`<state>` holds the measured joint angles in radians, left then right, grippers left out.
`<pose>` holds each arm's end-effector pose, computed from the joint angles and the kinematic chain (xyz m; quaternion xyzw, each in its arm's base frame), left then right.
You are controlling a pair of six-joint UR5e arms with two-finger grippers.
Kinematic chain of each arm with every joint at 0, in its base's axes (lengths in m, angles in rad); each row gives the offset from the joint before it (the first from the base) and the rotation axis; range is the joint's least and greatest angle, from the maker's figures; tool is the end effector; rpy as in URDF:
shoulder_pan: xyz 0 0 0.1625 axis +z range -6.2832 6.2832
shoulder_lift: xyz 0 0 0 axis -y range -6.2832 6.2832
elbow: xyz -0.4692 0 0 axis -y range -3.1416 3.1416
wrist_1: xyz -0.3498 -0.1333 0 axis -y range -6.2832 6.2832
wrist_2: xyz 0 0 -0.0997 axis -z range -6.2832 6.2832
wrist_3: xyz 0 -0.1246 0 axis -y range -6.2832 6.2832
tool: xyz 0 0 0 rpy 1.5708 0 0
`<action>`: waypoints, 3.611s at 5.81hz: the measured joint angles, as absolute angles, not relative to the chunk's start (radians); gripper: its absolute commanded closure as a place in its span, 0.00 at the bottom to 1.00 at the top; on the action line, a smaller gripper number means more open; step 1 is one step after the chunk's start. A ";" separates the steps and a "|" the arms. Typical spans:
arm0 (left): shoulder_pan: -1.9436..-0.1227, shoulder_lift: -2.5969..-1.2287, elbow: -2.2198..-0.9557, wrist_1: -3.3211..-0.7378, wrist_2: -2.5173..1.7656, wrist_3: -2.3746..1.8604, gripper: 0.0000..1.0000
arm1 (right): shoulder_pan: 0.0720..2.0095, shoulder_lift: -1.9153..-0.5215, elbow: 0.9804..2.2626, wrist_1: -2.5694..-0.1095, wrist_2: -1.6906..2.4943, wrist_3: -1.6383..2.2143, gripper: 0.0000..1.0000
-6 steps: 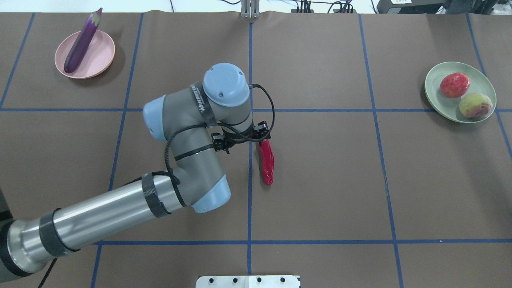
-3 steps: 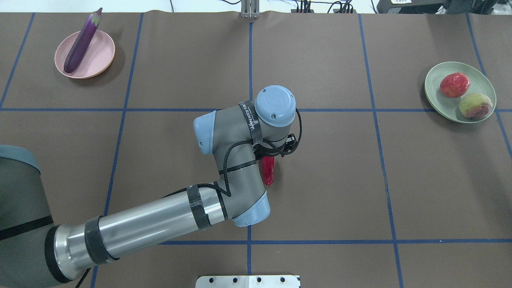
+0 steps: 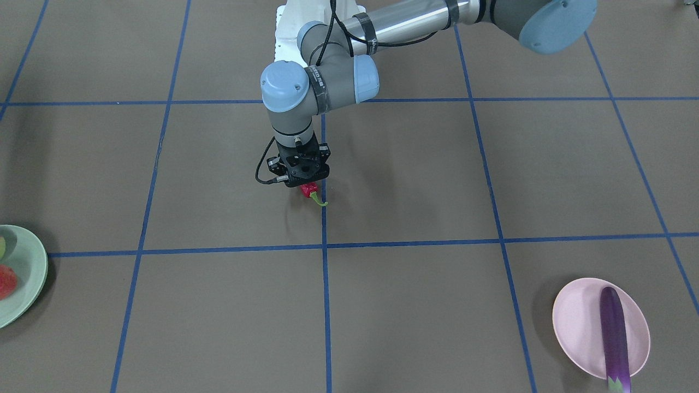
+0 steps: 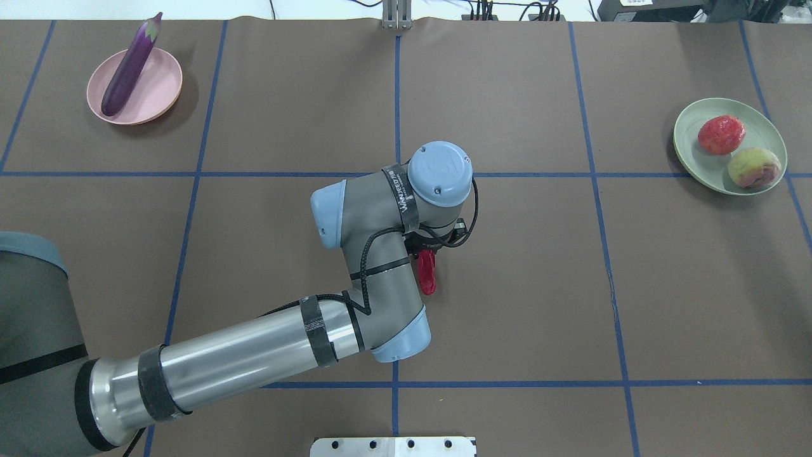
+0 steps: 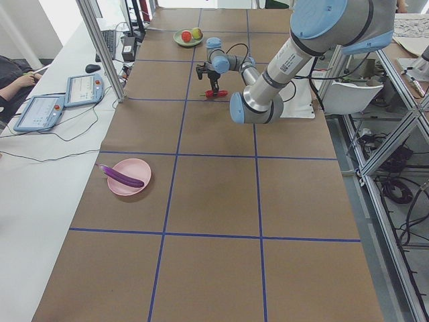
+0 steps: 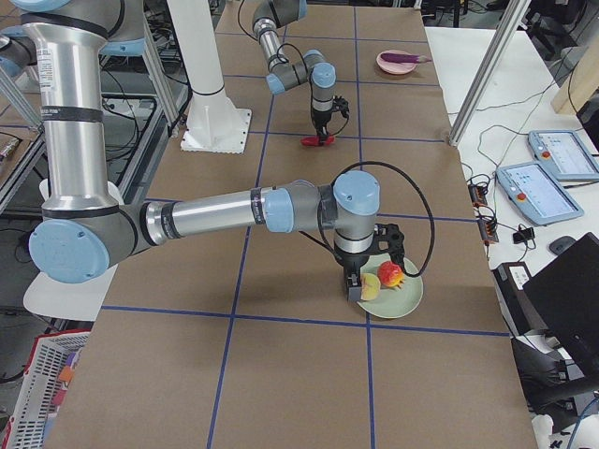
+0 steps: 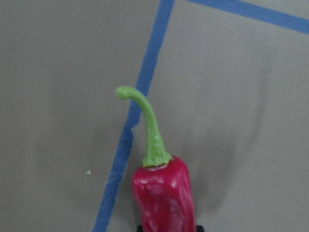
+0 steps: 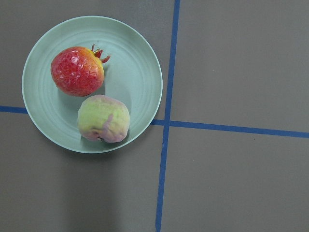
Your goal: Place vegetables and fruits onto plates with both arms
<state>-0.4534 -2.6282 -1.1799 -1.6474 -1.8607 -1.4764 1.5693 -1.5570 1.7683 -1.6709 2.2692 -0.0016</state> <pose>0.7104 -0.4548 0.1971 -0.0324 0.3823 -0.1130 0.9165 0.0525 -0.4582 0.6421 0.0522 -0.3416 -0.0205 0.9382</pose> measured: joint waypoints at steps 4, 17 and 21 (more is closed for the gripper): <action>-0.773 -2.515 -1.204 -1.624 -2.041 -0.938 1.00 | 1.566 -1.558 1.768 -1.672 2.274 0.000 0.00; -1.412 -2.028 -1.312 -1.481 -2.278 -0.084 0.00 | 1.559 -1.559 1.770 -1.671 2.278 0.001 0.00; -1.519 -1.573 -1.733 -1.385 -2.312 0.100 0.00 | 1.558 -1.563 1.776 -1.670 2.281 -0.001 0.00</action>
